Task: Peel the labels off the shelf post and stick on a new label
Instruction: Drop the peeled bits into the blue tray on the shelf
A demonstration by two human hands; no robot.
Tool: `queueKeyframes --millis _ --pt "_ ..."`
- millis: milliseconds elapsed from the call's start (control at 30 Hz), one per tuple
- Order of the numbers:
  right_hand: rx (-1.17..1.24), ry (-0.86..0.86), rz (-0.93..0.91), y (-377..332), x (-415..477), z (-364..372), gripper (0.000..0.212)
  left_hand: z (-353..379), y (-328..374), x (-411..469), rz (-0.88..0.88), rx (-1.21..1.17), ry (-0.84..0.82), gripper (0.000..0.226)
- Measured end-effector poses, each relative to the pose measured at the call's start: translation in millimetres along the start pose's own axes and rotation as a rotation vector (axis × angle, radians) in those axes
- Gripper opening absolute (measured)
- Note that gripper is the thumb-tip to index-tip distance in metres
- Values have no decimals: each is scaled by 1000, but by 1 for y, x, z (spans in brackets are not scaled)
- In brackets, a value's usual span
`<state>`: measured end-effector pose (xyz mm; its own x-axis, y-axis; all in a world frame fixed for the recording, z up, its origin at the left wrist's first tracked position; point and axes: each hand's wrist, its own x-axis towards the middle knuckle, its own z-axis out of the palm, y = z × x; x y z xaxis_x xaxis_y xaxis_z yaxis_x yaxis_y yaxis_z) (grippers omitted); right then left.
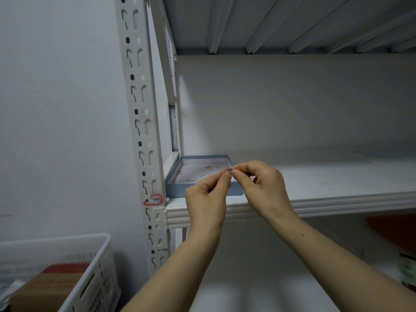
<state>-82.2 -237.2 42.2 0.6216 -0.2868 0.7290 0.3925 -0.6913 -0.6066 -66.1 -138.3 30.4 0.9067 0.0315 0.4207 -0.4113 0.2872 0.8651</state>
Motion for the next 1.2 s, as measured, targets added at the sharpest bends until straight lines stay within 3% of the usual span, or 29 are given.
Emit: queueKeyframes --millis 200,433,633,767,933,1067,1200 --pt "15 -126 37 -3 3 -5 14 -4 4 3 29 11 -73 9" --pt "262 -309 247 -6 23 -19 19 -12 9 15 131 111 -195 8" --pt "255 -254 374 -3 45 -16 21 0 12 46 -102 89 -93 21" --pt "284 -222 331 10 57 -7 10 8 8 70 -188 185 -152 17" --pt "240 -219 269 24 71 7 18 15 6 89 -333 145 -175 29" --pt "162 -229 218 29 78 18 41 13 2 98 -367 152 -199 30" --pt "34 -225 147 35 86 29 33 11 -3 105 -384 175 -211 27"
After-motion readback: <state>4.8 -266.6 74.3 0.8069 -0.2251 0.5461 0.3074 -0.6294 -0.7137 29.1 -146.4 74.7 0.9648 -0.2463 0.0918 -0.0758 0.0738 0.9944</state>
